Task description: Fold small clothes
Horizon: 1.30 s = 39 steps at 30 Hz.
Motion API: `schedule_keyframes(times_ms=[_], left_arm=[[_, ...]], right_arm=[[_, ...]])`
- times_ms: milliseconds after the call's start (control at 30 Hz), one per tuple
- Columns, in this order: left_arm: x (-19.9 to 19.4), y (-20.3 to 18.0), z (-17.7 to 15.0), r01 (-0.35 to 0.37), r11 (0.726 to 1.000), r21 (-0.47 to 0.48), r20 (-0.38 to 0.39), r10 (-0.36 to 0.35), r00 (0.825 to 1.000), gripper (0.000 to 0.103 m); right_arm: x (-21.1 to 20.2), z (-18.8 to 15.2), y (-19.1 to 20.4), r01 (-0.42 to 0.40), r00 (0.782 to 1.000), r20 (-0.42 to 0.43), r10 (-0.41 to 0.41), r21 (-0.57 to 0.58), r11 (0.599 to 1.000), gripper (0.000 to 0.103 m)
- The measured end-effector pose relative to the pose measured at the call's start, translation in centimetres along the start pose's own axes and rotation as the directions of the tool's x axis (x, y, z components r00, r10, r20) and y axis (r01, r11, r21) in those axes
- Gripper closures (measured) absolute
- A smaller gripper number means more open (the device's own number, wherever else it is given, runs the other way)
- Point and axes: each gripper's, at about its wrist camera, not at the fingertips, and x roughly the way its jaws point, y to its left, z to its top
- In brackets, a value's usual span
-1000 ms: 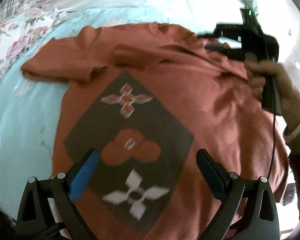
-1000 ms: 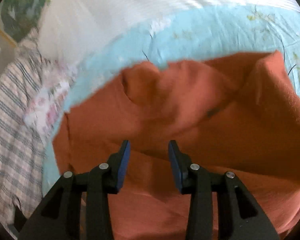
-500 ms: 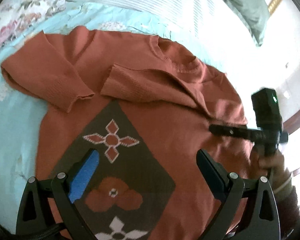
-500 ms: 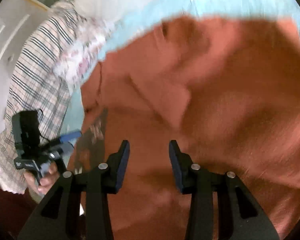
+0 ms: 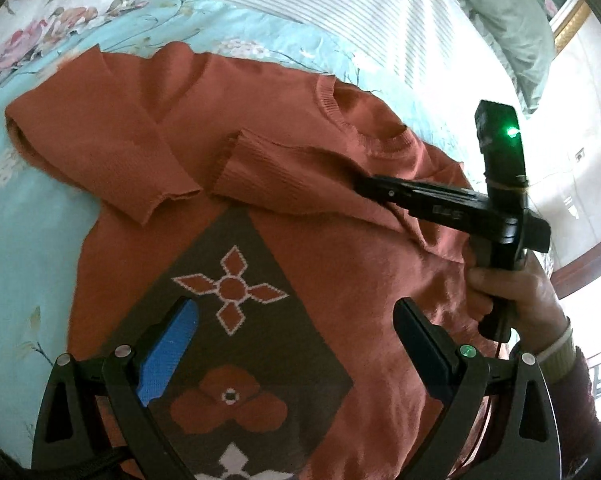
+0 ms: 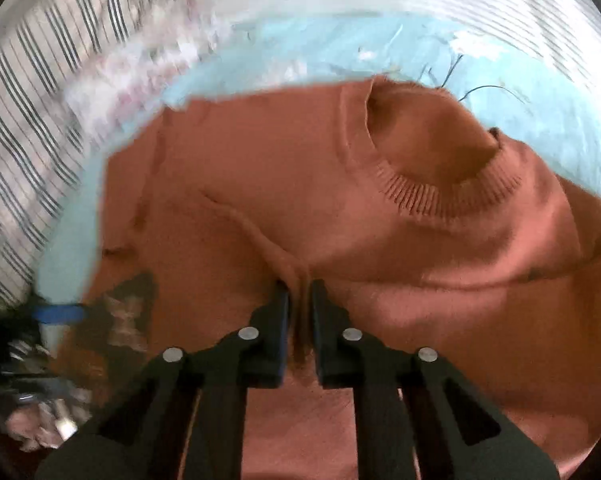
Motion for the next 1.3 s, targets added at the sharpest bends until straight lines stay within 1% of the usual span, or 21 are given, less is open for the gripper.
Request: schedule_keyframes(times_ms=[100,200,233,267,300,333,467,567,700,767,800,833,867,900,933,1000,1033,1100,1133,1200,1300], left_arm=[[-0.3,0.6,-0.2,0.012,1.000,-0.015,0.006,-0.012,1.000,0.005],[0.0,0.9,-0.1,0.032,0.999,-0.028,0.004,-0.031,0.999,0.005],[0.2,0.9,-0.1,0.042,0.998,-0.037,0.000,-0.042,0.999,0.005],[0.3,0.8,0.0,0.052,0.998,-0.044,-0.003,-0.052,0.999,0.005],[0.6,0.7,0.2,0.073,0.996,-0.054,-0.005,-0.074,0.997,0.005],[0.7,0.6,0.3,0.087,0.994,-0.058,-0.005,-0.088,0.996,0.005],[1.7,0.1,0.9,0.104,0.993,-0.057,-0.012,-0.105,0.994,0.005],[2.9,0.5,1.6,0.095,0.992,-0.083,-0.025,-0.097,0.995,0.005],[4.7,1.2,2.6,0.102,0.989,-0.105,-0.039,-0.107,0.993,0.008],[5.3,1.1,2.6,0.088,0.993,-0.073,-0.030,-0.090,0.995,0.022],[5.3,0.8,2.6,0.070,0.997,-0.042,-0.019,-0.071,0.997,0.040],[5.4,0.3,2.5,0.054,0.999,0.003,-0.011,-0.054,0.998,0.069],[5.5,0.1,2.4,0.053,0.998,0.032,-0.018,-0.052,0.998,0.088],[5.8,-0.2,2.5,0.054,0.997,0.054,-0.034,-0.052,0.998,0.099],[5.6,-0.6,2.7,0.047,0.995,0.087,-0.029,-0.044,0.999,0.100],[4.2,-1.8,3.8,-0.015,0.985,0.169,0.043,0.008,0.999,0.100],[2.7,-2.3,5.3,-0.057,0.976,0.210,0.118,0.033,0.993,0.101],[0.8,-2.3,7.3,-0.081,0.970,0.231,0.191,0.037,0.981,0.101],[0.3,-2.1,8.7,-0.121,0.962,0.244,0.226,0.065,0.972,0.101],[1.0,-1.4,10.2,-0.185,0.947,0.264,0.236,0.122,0.964,0.101],[3.4,0.8,11.4,-0.166,0.966,0.200,0.168,0.133,0.977,0.100]], right_arm=[[-2.8,-2.2,1.0,-0.081,0.995,0.051,0.081,-0.012,0.997,0.092],[-3.2,-5.0,2.4,-0.156,0.988,0.001,0.156,-0.044,0.987,0.088],[-3.0,-5.8,2.7,-0.163,0.987,-0.014,0.162,-0.043,0.986,0.075],[-2.6,-6.7,2.7,-0.181,0.983,-0.041,0.180,-0.027,0.983,0.046],[-2.2,-7.6,2.5,-0.201,0.978,-0.062,0.201,-0.003,0.980,0.035],[-2.2,-8.4,2.7,-0.213,0.975,-0.057,0.213,0.004,0.977,0.030],[-3.9,-10.1,2.3,-0.263,0.965,0.004,0.263,0.052,0.963,0.030],[-5.7,-10.5,1.5,-0.265,0.963,0.082,0.258,0.100,0.959,0.030],[-8.5,-11.3,0.0,-0.236,0.962,0.180,0.204,0.183,0.954,0.030],[-10.3,-11.9,-1.1,-0.213,0.958,0.242,0.155,0.238,0.948,0.030],[-11.1,-12.3,-1.6,-0.204,0.956,0.261,0.136,0.257,0.945,0.030],[-12.2,-12.7,-2.3,-0.188,0.951,0.293,0.100,0.289,0.939,0.030],[-12.8,-12.7,-2.6,-0.177,0.948,0.310,0.078,0.308,0.935,0.030],[-13.9,-13.0,-3.3,-0.150,0.942,0.335,0.029,0.340,0.928,0.030],[-14.9,-13.1,-3.9,-0.119,0.935,0.353,-0.020,0.367,0.923,0.030],[-16.9,-13.5,-5.1,-0.065,0.916,0.385,-0.110,0.414,0.908,0.030],[-17.6,-13.7,-5.6,-0.044,0.909,0.390,-0.143,0.434,0.900,0.030],[-18.6,-13.6,-7.1,0.030,0.902,0.361,-0.236,0.494,0.869,0.030],[-18.7,-13.5,-7.8,0.054,0.901,0.344,-0.263,0.512,0.857,0.030],[-18.3,-13.1,-9.6,0.083,0.902,0.313,-0.299,0.554,0.828,0.030],[-17.0,-11.9,-11.8,0.085,0.914,0.278,-0.294,0.578,0.812,0.030]])
